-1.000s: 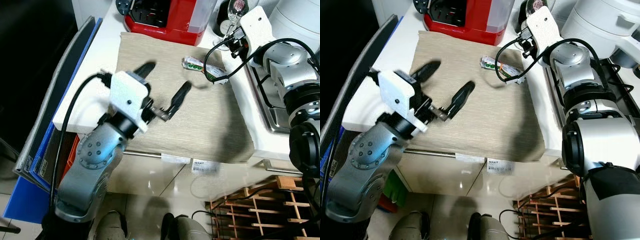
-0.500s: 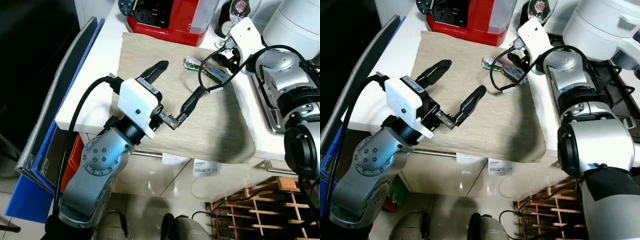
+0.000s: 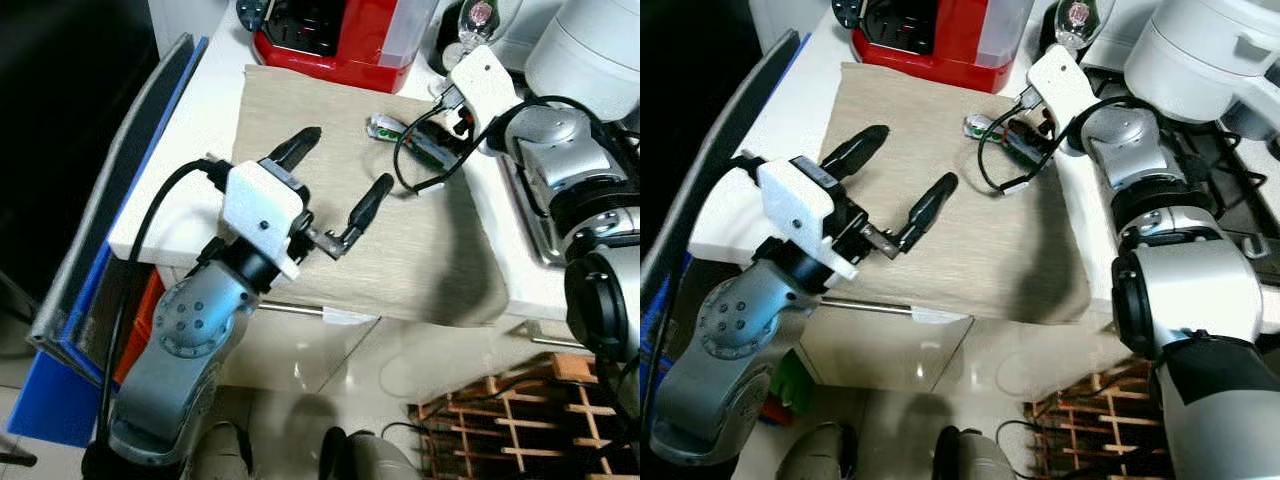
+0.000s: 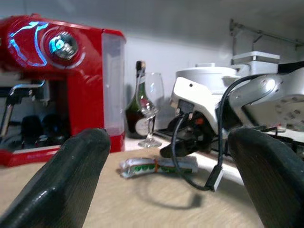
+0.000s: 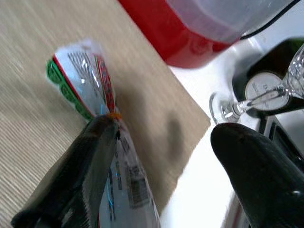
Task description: Restocking fridge
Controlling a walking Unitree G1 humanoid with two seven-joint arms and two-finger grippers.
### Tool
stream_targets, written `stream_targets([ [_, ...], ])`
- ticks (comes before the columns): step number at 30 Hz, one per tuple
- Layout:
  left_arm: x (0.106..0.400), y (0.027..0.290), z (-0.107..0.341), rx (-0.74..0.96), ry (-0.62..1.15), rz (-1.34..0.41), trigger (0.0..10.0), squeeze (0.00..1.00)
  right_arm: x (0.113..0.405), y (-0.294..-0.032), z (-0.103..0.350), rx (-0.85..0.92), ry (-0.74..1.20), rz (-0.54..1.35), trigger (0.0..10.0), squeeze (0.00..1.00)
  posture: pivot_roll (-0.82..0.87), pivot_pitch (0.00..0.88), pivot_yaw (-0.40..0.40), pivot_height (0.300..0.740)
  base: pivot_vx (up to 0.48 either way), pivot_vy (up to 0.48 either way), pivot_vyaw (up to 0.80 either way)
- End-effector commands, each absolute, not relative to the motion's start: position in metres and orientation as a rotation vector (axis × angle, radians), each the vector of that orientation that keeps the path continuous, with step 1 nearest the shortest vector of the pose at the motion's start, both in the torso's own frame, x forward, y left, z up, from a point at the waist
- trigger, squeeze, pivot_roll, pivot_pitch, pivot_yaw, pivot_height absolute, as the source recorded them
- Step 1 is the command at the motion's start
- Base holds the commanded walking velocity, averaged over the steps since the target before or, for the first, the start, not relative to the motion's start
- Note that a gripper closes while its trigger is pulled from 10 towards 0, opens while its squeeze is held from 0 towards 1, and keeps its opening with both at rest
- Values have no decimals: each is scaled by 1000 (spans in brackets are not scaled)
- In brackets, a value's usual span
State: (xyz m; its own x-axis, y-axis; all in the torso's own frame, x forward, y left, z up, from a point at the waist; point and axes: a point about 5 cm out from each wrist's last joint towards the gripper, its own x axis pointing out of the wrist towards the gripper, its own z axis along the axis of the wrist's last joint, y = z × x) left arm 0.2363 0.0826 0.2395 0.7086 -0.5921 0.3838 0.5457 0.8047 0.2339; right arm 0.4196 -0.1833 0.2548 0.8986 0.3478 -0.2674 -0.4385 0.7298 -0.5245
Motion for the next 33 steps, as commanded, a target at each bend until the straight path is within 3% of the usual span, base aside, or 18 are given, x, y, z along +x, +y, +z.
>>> stream_targets([
  [1,232,81,244,105,-477,-624,10000,0,418,-188,247,-611,200,428,10000,1000,216,129,-218,740,0,0,0],
  [12,228,86,242,109,-460,-587,10000,0,416,-179,228,-642,280,484,10000,1000,242,140,-234,740,0,0,0],
  [13,227,87,242,112,-456,-582,10000,0,416,-180,226,-666,286,452,10000,0,247,144,-235,740,0,0,0],
  [17,226,88,242,112,-452,-578,10000,0,417,-182,224,-660,291,424,10000,0,249,149,-234,740,0,0,0],
  [21,225,87,241,110,-443,-585,10000,0,415,-185,214,-439,341,364,10000,0,245,153,-228,740,0,0,0],
  [29,226,88,242,114,-438,-590,10000,0,412,-183,201,-532,388,404,10000,0,244,159,-220,740,0,0,0],
  [30,226,88,242,114,-436,-592,10000,0,412,-182,200,-565,392,428,0,0,244,160,-219,740,0,0,0],
  [33,226,87,242,114,-433,-595,10000,0,411,-180,198,-640,399,475,0,0,242,160,-219,740,0,0,0],
])
